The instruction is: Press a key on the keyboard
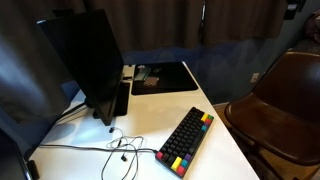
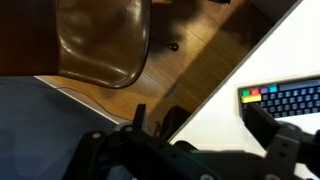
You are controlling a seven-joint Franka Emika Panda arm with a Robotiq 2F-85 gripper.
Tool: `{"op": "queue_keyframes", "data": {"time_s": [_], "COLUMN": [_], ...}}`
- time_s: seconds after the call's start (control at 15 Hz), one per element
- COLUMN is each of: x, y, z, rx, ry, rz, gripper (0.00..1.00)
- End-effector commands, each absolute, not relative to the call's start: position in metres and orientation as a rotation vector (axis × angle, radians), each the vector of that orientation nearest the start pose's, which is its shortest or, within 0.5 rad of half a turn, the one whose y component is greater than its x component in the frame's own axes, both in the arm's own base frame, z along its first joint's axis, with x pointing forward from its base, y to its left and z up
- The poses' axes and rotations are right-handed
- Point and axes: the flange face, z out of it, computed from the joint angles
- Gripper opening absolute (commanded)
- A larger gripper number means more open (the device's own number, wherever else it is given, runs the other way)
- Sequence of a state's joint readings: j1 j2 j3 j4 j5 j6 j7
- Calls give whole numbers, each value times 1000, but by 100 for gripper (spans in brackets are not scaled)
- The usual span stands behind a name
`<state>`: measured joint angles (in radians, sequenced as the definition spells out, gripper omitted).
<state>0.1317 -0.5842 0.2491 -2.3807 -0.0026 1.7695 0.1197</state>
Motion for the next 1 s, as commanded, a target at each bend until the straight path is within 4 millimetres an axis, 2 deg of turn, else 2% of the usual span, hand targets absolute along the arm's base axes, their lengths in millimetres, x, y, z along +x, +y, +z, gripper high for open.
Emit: {"op": "queue_keyframes", "data": {"time_s": [0.0,0.13,0.4,0.93], "x": [345,345,344,345], "y": [150,150,163,164], "z": [521,521,512,510], "rx": [-3267,-3267,-3258,-3258], "ry": [-359,-359,-439,-442], "rz": [16,16,50,60], "gripper": [100,100,100,100]}}
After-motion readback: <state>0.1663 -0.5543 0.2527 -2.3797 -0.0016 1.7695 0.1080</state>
